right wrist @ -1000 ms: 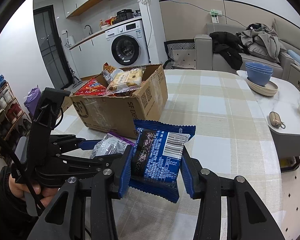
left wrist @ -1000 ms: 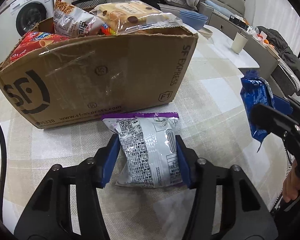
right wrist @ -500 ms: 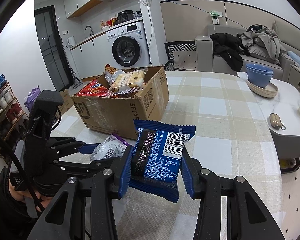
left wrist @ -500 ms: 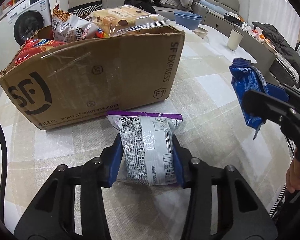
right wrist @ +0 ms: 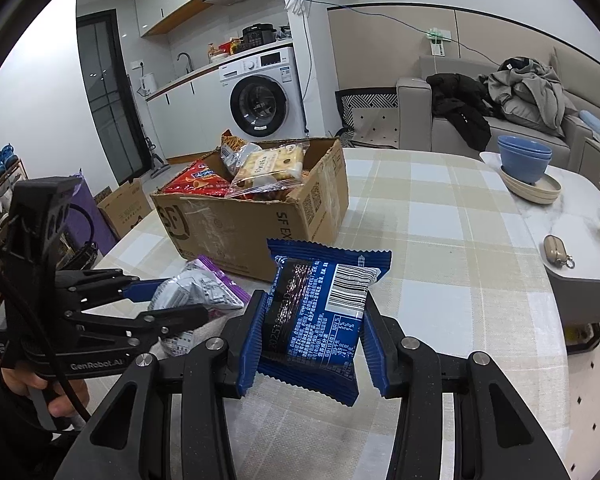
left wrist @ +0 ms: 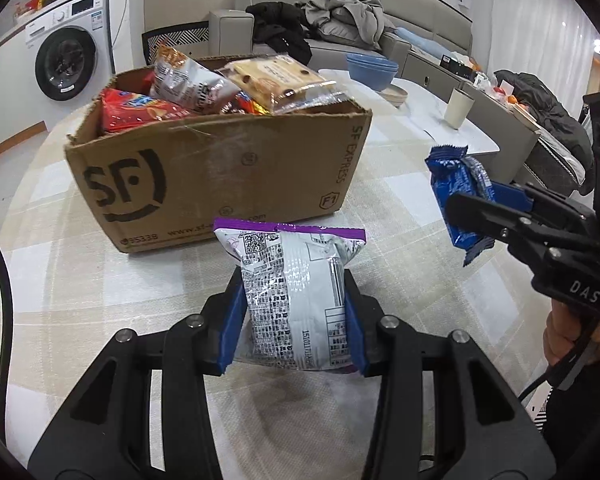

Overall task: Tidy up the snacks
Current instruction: 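Lift both held packs and carry them over the cardboard box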

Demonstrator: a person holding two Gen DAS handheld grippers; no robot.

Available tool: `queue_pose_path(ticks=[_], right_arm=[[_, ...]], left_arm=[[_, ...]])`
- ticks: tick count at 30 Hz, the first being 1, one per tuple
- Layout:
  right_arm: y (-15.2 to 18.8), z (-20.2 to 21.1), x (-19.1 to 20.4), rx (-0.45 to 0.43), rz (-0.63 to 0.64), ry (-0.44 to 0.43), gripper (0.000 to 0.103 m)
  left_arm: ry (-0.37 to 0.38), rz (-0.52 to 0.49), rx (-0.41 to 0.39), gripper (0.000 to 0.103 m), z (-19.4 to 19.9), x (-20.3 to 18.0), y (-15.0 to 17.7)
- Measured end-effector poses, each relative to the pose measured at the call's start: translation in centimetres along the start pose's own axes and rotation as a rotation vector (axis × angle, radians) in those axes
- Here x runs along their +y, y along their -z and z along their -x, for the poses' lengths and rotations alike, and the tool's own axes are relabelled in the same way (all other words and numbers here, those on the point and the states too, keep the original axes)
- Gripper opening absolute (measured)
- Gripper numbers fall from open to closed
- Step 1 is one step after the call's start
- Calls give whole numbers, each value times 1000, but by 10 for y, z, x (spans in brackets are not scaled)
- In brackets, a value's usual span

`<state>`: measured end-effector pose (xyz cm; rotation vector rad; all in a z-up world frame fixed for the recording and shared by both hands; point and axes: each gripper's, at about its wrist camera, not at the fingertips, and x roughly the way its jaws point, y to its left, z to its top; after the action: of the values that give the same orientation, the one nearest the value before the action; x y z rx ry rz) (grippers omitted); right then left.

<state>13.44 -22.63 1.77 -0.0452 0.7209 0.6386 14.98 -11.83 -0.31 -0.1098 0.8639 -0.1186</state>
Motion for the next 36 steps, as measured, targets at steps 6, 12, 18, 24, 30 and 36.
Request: queue_pose_path(ticks=[6,12,18,24,30,36], right_arm=[[0,-5,10,-9,8,-15,45],[-1,-8,19,-42,9,-29,45],[-9,-6,25,-82,0,-21,45],[-24,-4,30,-123,-7,-30,45],[-40,-5,36,-146,8,-38,45],[-54,-7,42,-166,16,-46,45]], left_arm=[[-3,35,-47,41,34,21,2],[-11,49,-92,41,58,40,-2],[-24,53,-130,41,77,56,-12],[-18,65,-158,41,93,70,-23],[-23,67,-184,41,107,79,-38],[-29,77,-204,41,114,89,-56]])
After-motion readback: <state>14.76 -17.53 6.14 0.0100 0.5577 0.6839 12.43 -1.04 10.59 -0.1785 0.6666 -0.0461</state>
